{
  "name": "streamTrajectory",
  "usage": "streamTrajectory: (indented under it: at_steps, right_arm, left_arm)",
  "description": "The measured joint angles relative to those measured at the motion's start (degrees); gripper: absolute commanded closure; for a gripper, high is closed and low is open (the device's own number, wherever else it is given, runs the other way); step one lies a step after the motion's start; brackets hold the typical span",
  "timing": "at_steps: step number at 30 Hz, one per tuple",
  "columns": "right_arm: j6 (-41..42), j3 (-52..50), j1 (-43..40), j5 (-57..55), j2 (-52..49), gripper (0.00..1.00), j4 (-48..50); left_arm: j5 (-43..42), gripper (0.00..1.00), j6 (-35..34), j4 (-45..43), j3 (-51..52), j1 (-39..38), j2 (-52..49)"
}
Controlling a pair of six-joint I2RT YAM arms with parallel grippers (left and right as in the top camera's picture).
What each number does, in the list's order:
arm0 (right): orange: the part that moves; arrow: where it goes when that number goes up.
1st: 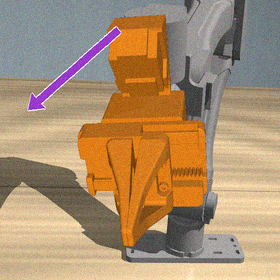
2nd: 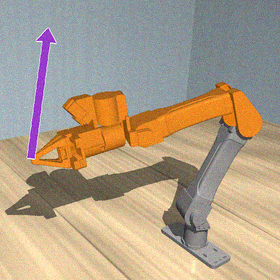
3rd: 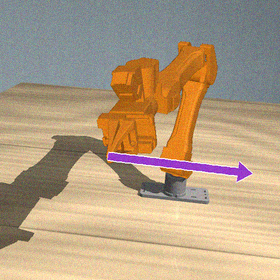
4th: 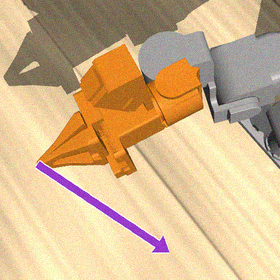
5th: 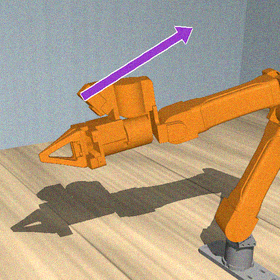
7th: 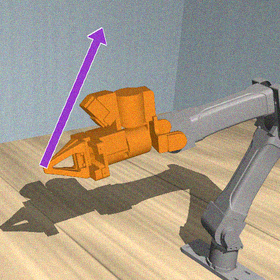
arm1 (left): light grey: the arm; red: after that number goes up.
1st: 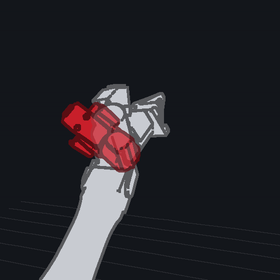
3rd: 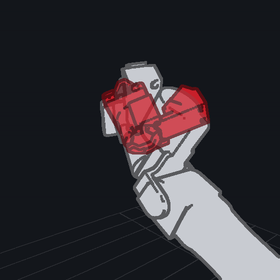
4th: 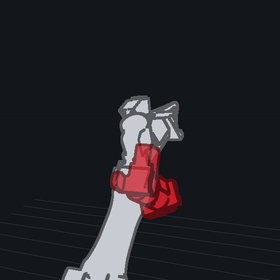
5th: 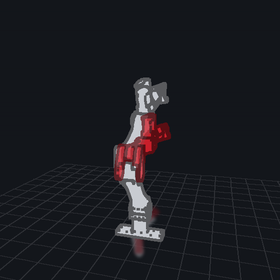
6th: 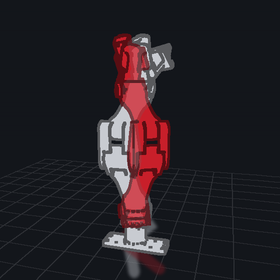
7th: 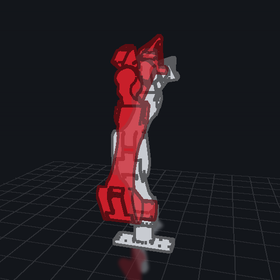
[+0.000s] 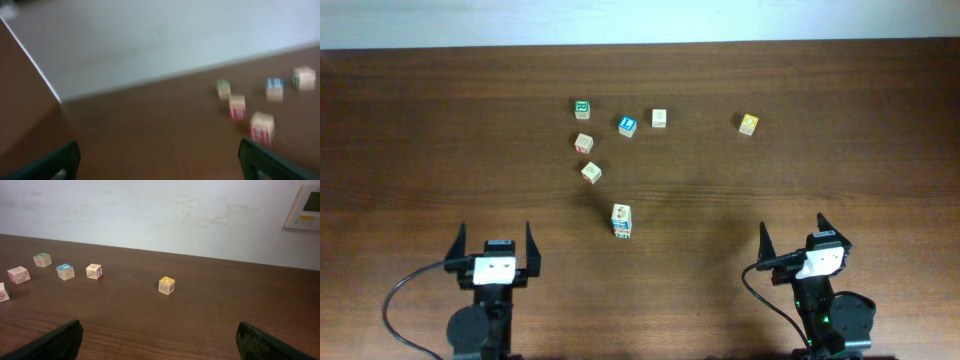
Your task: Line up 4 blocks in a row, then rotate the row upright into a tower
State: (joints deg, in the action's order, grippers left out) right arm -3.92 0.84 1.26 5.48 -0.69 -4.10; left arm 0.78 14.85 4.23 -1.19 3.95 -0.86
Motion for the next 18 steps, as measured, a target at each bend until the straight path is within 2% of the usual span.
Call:
streamTrajectory:
  at_steps: [18]
  right_arm:
    - [0.04, 0.00, 0.00, 0.00, 0.00, 0.02, 0.00]
  left_arm:
    - [0.00, 0.01, 0.61, 0.52, 0.33, 0.00, 0.09]
